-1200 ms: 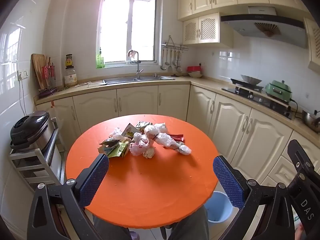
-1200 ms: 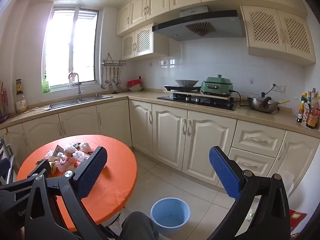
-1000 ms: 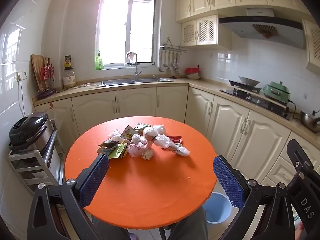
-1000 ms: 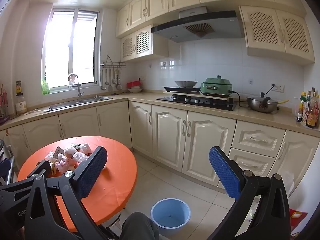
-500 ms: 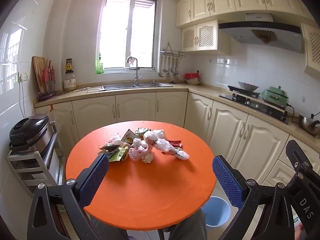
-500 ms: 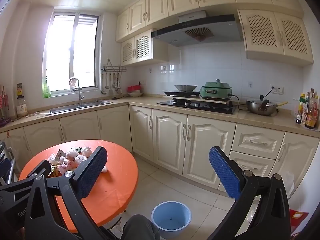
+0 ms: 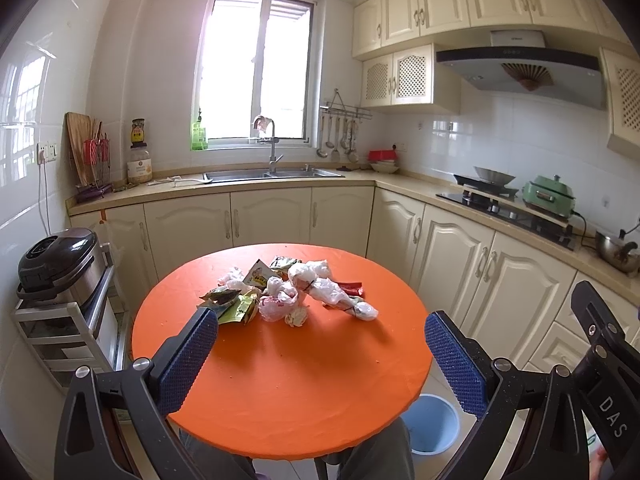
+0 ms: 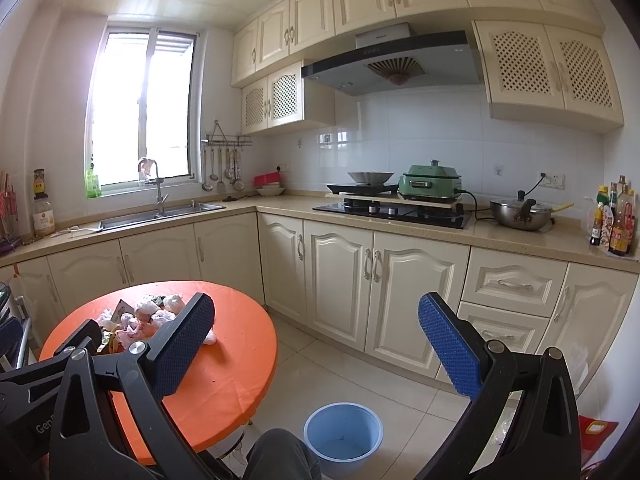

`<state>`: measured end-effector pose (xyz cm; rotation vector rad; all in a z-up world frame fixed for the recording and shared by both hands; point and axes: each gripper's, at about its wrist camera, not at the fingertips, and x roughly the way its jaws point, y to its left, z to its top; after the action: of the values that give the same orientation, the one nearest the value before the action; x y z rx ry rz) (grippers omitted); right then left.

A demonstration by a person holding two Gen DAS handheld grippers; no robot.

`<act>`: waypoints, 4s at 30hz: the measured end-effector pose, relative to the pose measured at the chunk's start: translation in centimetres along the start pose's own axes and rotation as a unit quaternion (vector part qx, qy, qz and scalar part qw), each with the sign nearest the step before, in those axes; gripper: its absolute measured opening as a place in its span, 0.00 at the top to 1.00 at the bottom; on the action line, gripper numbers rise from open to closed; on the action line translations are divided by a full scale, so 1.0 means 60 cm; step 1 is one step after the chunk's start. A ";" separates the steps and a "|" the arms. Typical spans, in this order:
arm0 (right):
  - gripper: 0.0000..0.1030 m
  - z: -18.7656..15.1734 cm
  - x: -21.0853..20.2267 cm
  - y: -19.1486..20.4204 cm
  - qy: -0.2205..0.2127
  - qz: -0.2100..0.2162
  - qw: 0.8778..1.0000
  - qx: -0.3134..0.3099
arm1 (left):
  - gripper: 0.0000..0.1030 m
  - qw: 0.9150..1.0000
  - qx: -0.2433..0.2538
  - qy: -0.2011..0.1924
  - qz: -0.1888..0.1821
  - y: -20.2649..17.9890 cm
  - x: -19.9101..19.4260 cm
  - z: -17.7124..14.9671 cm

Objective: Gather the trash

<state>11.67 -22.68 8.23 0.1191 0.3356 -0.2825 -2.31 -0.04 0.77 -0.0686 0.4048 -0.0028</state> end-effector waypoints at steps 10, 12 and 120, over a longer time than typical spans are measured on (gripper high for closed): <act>0.00 -0.010 -0.009 -0.005 -0.010 -0.006 1.000 0.002 | 0.02 1.000 0.007 -0.012 -0.001 0.003 -0.007 -0.008; 0.00 -0.012 -0.009 -0.004 -0.013 -0.007 1.000 0.003 | 0.02 1.000 0.007 -0.014 -0.002 0.006 -0.011 -0.014; 0.00 -0.125 0.403 0.394 0.300 0.186 0.927 -0.125 | 0.04 0.955 -0.091 0.263 0.106 0.278 0.560 0.200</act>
<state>38.20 -5.03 -5.41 0.0123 0.9413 0.1871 33.13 16.81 -2.59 -0.2095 0.9438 0.2325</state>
